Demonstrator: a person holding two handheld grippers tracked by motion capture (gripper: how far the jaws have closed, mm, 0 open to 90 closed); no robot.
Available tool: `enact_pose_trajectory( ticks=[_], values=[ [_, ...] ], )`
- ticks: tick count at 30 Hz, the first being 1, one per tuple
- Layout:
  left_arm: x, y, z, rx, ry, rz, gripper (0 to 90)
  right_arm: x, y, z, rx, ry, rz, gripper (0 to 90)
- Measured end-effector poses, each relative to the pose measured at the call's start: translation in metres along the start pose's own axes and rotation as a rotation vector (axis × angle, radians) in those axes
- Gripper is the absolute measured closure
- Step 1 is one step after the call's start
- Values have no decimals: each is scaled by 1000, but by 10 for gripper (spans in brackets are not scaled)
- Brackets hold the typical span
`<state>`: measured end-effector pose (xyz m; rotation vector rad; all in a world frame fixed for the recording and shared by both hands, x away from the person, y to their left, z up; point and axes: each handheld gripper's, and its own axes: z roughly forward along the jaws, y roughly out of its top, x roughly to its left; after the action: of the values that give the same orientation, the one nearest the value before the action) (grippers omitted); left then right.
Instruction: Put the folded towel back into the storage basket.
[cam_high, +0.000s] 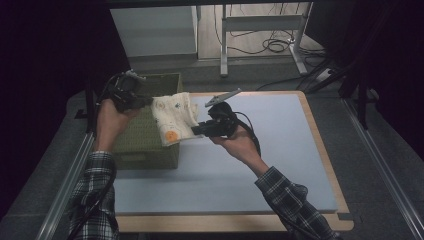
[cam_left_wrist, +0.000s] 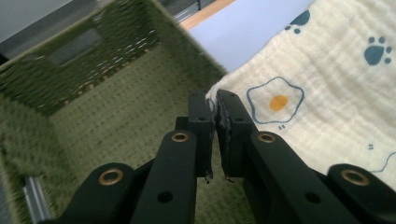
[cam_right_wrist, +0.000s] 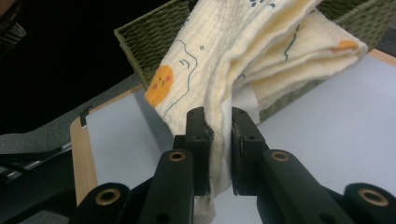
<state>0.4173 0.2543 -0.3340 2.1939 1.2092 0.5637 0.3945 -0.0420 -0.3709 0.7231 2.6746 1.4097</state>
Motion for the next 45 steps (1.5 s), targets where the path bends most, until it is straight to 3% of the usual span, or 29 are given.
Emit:
enact_pose_trajectory(
  ticks=[15,25,35,45],
  values=[
    [38,-37,-6,1,108,-89,848,24,21,71,16,-2,-26,795],
    [59,-55,3,39,159,-119,846,35,22,125,53,-9,8,792],
    [71,-66,33,78,152,-128,842,35,18,161,114,-34,83,786],
    [63,-65,59,86,116,-112,846,31,23,167,184,-103,121,784]
  ],
)
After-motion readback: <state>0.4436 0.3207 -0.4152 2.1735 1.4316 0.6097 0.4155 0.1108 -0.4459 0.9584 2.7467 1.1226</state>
